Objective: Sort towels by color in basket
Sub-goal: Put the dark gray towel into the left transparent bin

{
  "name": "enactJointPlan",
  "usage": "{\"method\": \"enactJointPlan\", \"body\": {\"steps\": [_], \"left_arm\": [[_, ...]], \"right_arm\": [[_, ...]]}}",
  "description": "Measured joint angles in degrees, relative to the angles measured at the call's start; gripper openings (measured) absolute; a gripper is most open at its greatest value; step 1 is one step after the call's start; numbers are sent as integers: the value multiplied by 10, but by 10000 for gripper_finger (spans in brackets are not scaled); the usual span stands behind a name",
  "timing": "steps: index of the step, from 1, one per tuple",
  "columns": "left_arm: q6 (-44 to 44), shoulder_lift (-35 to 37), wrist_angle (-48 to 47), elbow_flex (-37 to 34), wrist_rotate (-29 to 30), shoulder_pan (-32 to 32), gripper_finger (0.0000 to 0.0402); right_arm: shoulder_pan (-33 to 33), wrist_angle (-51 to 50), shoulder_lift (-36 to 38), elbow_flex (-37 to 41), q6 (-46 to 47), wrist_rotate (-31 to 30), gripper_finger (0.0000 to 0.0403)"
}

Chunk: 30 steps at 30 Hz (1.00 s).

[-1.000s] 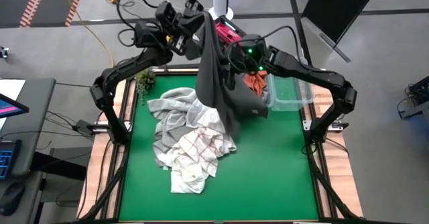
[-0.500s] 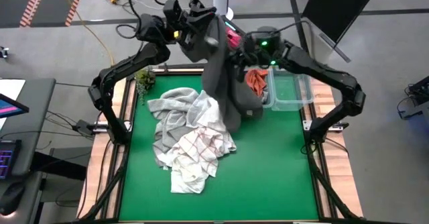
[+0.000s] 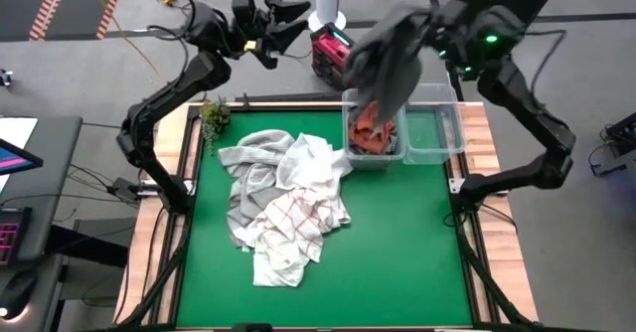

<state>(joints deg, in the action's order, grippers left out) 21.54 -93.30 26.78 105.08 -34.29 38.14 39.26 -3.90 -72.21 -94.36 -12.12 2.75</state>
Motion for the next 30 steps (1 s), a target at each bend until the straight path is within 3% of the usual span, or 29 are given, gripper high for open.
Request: {"method": "enactJointPlan", "body": {"steps": [4, 13, 20, 23, 30], "left_arm": [[-18, 6, -23, 0, 0, 6, 223], [-18, 6, -31, 0, 0, 14, 224], [9, 6, -34, 0, 0, 32, 224], [19, 6, -35, 0, 0, 35, 224], [16, 6, -35, 0, 0, 34, 224]], "right_arm": [[15, 39, 4, 0, 1, 23, 19], [-8, -152, -11, 1, 19, 48, 20], [-29, -160, 6, 1, 0, 54, 20], [-28, -135, 10, 1, 14, 53, 20], [-42, 31, -36, 0, 44, 73, 20]]}}
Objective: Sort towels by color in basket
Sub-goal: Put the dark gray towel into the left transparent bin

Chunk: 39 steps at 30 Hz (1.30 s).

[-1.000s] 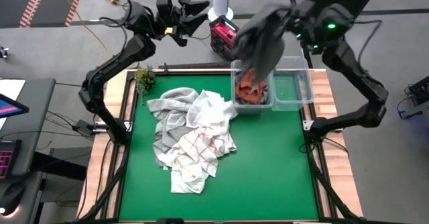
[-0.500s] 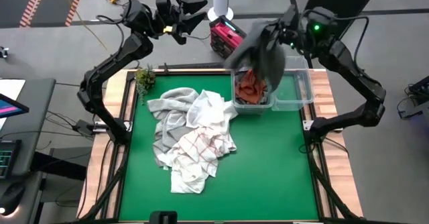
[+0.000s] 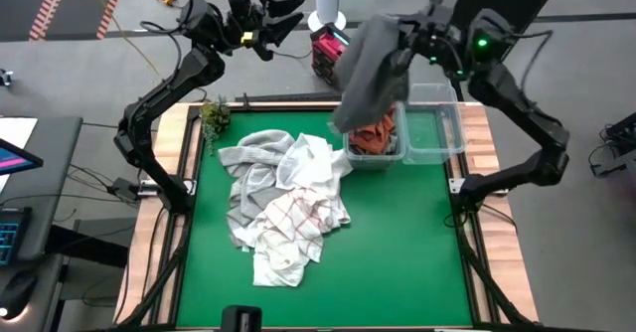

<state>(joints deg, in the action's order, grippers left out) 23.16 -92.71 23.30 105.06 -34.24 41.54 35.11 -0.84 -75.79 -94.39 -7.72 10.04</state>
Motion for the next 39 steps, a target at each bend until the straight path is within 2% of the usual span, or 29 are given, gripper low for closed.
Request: {"method": "enactJointPlan", "body": {"steps": [10, 17, 20, 23, 27, 29, 34, 39], "left_arm": [[-5, 21, -30, 0, -5, 6, 224], [-15, 23, -55, 0, -6, 6, 224], [-13, 23, -60, 0, -8, 6, 224], [-8, 25, -62, 0, -16, 6, 224], [-6, 26, -61, 0, -16, 6, 224], [-5, 26, -62, 0, -16, 6, 224], [-15, 26, -61, 0, -16, 5, 224], [-15, 26, -60, 0, -15, 5, 224]], "right_arm": [[-22, 189, -96, 1, 107, 65, 20], [-36, 203, -103, 1, 123, 66, 21], [-33, 125, -80, 1, 107, 66, 21], [-22, -31, -41, 0, 56, 48, 21], [-11, -270, 5, 0, 11, -41, 21], [-7, -355, 22, 2, 0, -98, 21], [9, -476, 59, 0, -4, -199, 21], [18, -566, 66, 0, -3, -255, 21]]}}
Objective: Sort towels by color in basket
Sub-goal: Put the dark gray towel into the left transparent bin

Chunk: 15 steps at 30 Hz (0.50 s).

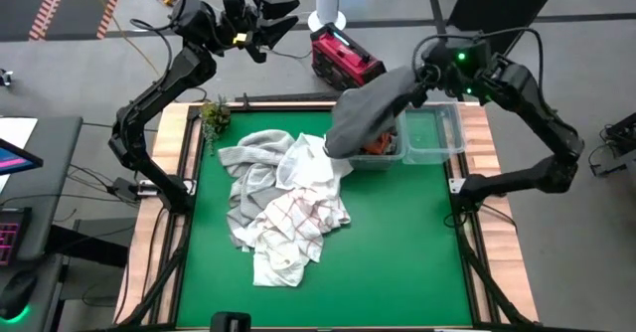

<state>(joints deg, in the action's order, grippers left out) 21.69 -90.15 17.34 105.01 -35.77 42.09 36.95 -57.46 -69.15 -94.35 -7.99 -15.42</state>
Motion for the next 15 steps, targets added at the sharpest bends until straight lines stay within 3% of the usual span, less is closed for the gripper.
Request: {"method": "enactJointPlan", "body": {"steps": [10, 15], "left_arm": [[0, 0, 0, 0, 0, -6, 224], [9, 0, 0, 0, -1, -16, 224]], "right_arm": [[6, -176, -103, 0, 4, 0, 21], [19, -161, -178, 0, -11, 11, 21]]}}
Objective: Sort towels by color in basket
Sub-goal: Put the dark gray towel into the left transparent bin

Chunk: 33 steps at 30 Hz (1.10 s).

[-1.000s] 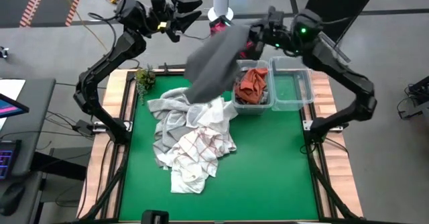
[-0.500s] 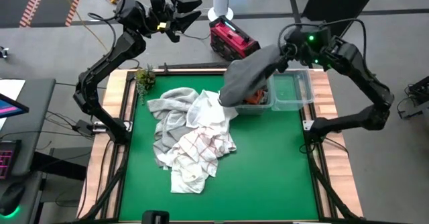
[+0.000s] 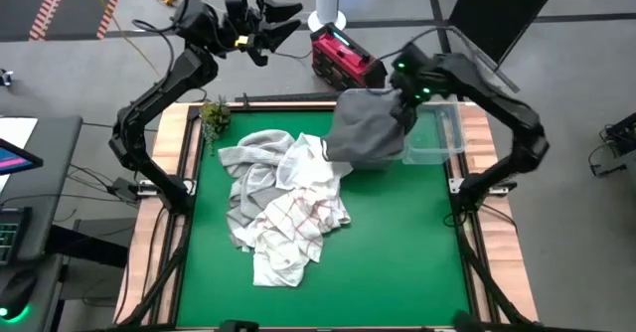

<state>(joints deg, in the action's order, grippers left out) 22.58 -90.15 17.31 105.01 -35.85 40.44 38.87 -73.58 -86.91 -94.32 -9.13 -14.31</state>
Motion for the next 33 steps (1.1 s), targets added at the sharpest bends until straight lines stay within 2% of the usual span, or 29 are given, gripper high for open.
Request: {"method": "enactJointPlan", "body": {"steps": [4, 9, 20, 29, 33], "left_arm": [[-5, 0, -15, 0, -3, -7, 224], [-1, 4, -34, 0, -16, -9, 224], [-39, 17, -119, 0, -16, -9, 224], [-42, 18, -170, 0, -16, -14, 224], [-53, 20, -184, 0, -16, -16, 224]], "right_arm": [[-14, 53, -51, 0, -56, 51, 21], [-32, 115, -110, 0, -79, 120, 21], [-31, 132, -234, 8, -166, 139, 21], [-12, 285, -238, 138, -138, 216, 20], [-5, 312, -223, 162, -139, 224, 22]]}}
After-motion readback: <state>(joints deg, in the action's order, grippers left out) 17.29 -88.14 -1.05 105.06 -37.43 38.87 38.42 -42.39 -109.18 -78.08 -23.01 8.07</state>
